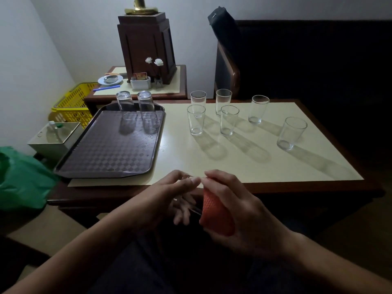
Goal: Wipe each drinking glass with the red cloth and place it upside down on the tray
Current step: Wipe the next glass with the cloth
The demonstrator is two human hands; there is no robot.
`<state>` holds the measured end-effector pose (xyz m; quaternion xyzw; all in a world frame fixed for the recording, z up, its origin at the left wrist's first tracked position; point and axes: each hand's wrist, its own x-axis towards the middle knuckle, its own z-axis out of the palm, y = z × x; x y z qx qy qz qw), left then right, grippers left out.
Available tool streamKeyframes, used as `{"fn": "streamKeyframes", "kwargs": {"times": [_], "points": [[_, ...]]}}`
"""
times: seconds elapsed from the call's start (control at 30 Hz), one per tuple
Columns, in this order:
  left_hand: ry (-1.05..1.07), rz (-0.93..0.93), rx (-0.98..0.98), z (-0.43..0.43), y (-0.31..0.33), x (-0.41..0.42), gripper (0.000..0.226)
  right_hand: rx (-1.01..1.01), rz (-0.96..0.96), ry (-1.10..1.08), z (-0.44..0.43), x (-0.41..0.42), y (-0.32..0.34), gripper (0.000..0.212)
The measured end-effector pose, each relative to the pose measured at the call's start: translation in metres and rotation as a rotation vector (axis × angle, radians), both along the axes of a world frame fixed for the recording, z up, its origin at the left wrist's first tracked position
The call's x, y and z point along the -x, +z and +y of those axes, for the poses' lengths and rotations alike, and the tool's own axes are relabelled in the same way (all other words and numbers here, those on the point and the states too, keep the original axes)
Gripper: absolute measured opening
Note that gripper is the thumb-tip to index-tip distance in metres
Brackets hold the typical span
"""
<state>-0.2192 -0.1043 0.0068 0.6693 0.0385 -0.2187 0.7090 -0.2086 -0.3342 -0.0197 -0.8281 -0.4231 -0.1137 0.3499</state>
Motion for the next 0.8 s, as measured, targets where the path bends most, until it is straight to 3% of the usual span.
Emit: {"fn": "streamKeyframes", "kwargs": {"times": [0.07, 0.1, 0.17, 0.27, 0.3, 0.47, 0.57, 0.63, 0.73, 0.8], "points": [[-0.008, 0.102, 0.067, -0.003, -0.001, 0.001, 0.056, 0.060, -0.199, 0.053, -0.001, -0.006, -0.008, 0.073], [-0.021, 0.101, 0.064, -0.003, -0.001, 0.002, 0.057, 0.007, -0.126, 0.054, -0.003, -0.008, -0.008, 0.072], [-0.013, 0.008, 0.034, -0.001, -0.002, 0.002, 0.057, -0.221, 0.223, -0.035, -0.002, -0.006, -0.003, 0.073], [0.074, -0.149, 0.038, -0.007, -0.002, 0.006, 0.050, -0.612, 0.958, -0.027, 0.007, -0.001, 0.012, 0.069], [0.121, -0.150, 0.057, -0.011, -0.004, 0.008, 0.049, -0.658, 1.055, -0.026, 0.007, 0.000, 0.013, 0.067], [0.131, 0.014, 0.315, -0.026, -0.012, 0.008, 0.071, -0.444, 1.002, -0.047, 0.006, 0.008, 0.024, 0.062], [0.297, 0.180, 0.445, -0.021, -0.010, 0.003, 0.062, -0.749, 1.248, -0.113, 0.002, -0.009, 0.027, 0.043], [0.297, 0.250, 0.521, -0.017, -0.009, 0.004, 0.064, -0.959, 1.364, -0.181, -0.003, -0.023, 0.032, 0.035], [0.068, 0.199, 0.369, -0.010, -0.011, 0.005, 0.060, -1.003, 1.416, -0.238, -0.011, -0.035, 0.031, 0.037], [-0.115, 0.088, 0.153, -0.001, -0.011, 0.005, 0.071, -0.954, 1.452, -0.231, -0.013, -0.038, 0.028, 0.037]]}}
